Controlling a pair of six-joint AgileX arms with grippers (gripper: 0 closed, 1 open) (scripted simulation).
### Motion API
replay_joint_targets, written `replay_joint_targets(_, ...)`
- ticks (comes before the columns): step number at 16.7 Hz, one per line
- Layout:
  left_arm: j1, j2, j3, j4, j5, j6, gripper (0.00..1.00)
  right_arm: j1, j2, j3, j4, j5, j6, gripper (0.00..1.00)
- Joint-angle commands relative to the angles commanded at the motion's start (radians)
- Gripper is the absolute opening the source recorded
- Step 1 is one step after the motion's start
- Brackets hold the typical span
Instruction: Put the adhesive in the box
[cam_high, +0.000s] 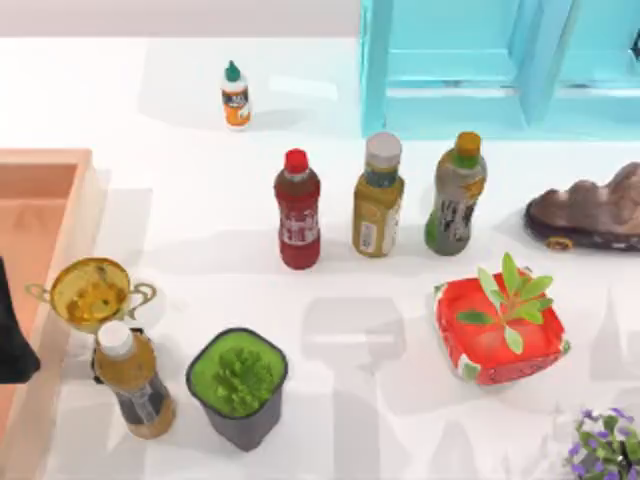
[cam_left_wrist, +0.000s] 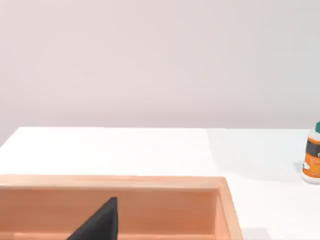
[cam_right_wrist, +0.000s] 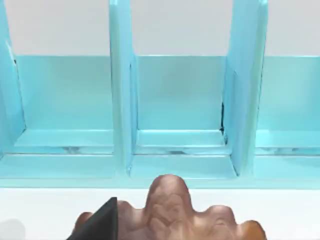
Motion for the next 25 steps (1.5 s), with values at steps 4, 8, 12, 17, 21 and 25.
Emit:
replay_joint_targets(4,-0.007,0.031,0.022,0.013,-0.010,-0.005,1.00,0.000,0.000,0.000,0.000,0.000,0.000,1.00)
replay_joint_targets(8,-0.043,0.220,0.140,0.086,-0.065,-0.033,1.00,0.000,0.000,0.000,0.000,0.000,0.000,1.00)
replay_joint_targets(12,-0.103,0.576,0.322,0.198,-0.141,-0.078,1.00,0.000,0.000,0.000,0.000,0.000,0.000,1.00)
replay_joint_targets(17,-0.209,1.197,0.592,0.356,-0.236,-0.132,1.00,0.000,0.000,0.000,0.000,0.000,0.000,1.00)
replay_joint_targets(21,-0.303,1.676,0.801,0.477,-0.296,-0.158,1.00,0.000,0.000,0.000,0.000,0.000,0.000,1.00)
replay_joint_targets(25,-0.388,2.011,0.980,0.589,-0.338,-0.170,1.00,0.000,0.000,0.000,0.000,0.000,0.000,1.00)
